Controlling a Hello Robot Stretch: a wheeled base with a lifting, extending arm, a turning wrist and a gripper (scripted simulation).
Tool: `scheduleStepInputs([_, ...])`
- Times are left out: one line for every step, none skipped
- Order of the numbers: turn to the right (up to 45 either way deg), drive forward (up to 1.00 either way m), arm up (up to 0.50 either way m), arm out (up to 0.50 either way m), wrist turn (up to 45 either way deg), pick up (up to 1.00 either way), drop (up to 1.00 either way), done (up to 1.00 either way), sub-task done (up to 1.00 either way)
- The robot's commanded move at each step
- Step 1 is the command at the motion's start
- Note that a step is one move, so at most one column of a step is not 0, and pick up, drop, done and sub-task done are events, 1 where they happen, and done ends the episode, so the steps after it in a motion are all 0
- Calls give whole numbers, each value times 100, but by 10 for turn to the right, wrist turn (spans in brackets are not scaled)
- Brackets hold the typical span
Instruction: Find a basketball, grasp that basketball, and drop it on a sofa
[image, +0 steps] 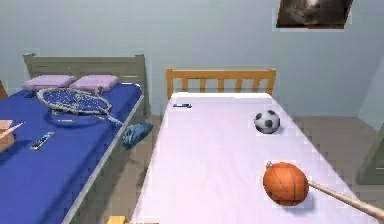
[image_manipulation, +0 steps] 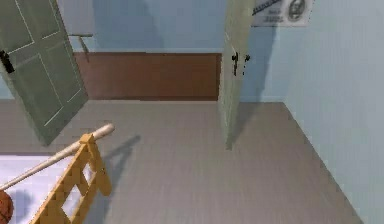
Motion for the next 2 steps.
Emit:
scheduleStepInputs([0, 30, 0, 0, 0, 0, 0, 0, 0])
scheduleStepInputs([-420, 0, 0, 0, 0, 0, 0, 0, 0])
